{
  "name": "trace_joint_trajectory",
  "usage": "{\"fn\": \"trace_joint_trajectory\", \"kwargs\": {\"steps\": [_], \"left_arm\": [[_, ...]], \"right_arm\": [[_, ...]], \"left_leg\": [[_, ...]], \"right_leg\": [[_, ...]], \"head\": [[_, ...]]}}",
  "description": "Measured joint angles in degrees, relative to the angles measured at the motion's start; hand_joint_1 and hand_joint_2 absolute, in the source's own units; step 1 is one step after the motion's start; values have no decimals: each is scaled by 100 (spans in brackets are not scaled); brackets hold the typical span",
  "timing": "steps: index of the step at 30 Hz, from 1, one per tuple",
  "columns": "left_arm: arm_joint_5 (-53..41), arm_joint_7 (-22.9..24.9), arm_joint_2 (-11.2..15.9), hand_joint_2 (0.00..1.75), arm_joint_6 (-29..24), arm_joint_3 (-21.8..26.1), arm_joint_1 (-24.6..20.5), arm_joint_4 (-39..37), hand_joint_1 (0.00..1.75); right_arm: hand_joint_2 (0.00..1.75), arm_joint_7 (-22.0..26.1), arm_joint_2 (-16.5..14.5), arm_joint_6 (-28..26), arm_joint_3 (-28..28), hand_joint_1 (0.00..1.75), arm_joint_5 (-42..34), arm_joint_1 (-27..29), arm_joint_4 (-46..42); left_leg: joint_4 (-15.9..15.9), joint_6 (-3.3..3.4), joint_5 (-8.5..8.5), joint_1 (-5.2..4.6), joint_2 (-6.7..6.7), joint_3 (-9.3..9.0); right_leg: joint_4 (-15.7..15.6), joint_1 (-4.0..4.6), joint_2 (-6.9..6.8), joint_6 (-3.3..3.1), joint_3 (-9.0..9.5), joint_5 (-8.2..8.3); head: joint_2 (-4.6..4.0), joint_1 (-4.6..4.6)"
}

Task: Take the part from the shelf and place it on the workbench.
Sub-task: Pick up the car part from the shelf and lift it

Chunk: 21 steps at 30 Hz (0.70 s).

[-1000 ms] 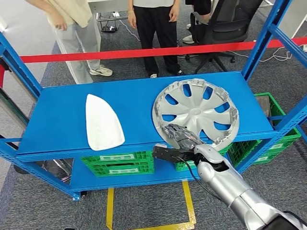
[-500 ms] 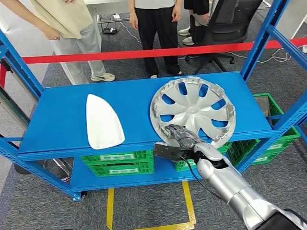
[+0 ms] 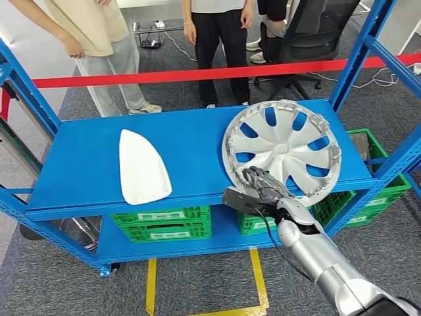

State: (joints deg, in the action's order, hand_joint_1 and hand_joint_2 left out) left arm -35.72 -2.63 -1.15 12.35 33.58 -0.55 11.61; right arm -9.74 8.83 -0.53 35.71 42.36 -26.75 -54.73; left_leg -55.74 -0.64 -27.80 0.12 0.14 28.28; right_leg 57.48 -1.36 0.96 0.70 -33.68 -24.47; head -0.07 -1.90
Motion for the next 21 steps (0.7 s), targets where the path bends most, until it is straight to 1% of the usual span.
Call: {"fn": "trace_joint_trajectory", "kwargs": {"steps": [3, 6, 10, 12, 14, 16, 17, 18, 20, 21], "left_arm": [[-6, 87, 12, 175, 178, 22, 127, 0, 0], [-6, 89, 31, 175, 228, 37, 249, 0, 0], [-6, 89, 51, 175, 322, 43, 300, -1, 0], [-6, -2, 85, 175, 466, 51, 355, -32, 0], [3, -273, 167, 175, 527, 55, 413, -194, 0], [41, -523, 258, 175, 511, 54, 460, -409, 0], [73, -575, 288, 175, 506, 54, 481, -491, 0], [108, -597, 311, 175, 502, 54, 497, -564, 0], [193, -601, 332, 175, 492, 53, 511, -687, 0], [245, -600, 337, 175, 484, 51, 515, -736, 0]], "right_arm": [[175, -43, -44, -71, -171, 19, 120, -5, 107], [175, -72, -79, -90, -286, 22, 158, -17, 167], [175, -107, -129, -94, -373, 30, 201, -33, 203], [175, -182, -165, -94, -391, 37, 259, -47, 199], [175, -268, -196, -81, -398, 45, 321, -65, 174], [175, -313, -222, -70, -405, 54, 375, -78, 143], [175, -321, -236, -69, -406, 61, 402, -84, 135], [175, -327, -252, -69, -406, 70, 426, -89, 129], [175, -323, -279, -74, -406, 96, 468, -105, 123], [175, -317, -289, -84, -406, 105, 484, -116, 121]], "left_leg": [[0, 3, -5, 0, 0, -15], [0, 4, -7, -1, 0, -28], [0, 5, -5, 0, 0, -30], [0, 3, -1, 0, 1, -28], [0, 1, 2, 1, 2, -25], [0, 0, 2, 2, 2, -23], [0, 0, 1, 2, 2, -23], [0, 0, 0, 3, 2, -23], [0, -1, -3, 6, 1, -23], [0, -2, -5, 6, 1, -24]], "right_leg": [[-2, 0, 0, 3, 15, -3], [-6, 0, 1, 6, 21, -6], [-6, 0, -1, 4, 38, -2], [-5, 0, 2, 0, 34, 4], [-4, 1, 5, -1, 27, 6], [-3, 3, 6, -1, 23, 6], [-3, 4, 6, -1, 23, 5], [-3, 5, 6, -2, 23, 4], [-3, 7, 6, -3, 24, 2], [-3, 8, 6, -4, 25, 1]], "head": [[0, -1], [0, 0], [0, -1], [0, 0], [0, 0], [0, -1], [0, 1], [0, -1], [0, -1], [0, -1]]}}
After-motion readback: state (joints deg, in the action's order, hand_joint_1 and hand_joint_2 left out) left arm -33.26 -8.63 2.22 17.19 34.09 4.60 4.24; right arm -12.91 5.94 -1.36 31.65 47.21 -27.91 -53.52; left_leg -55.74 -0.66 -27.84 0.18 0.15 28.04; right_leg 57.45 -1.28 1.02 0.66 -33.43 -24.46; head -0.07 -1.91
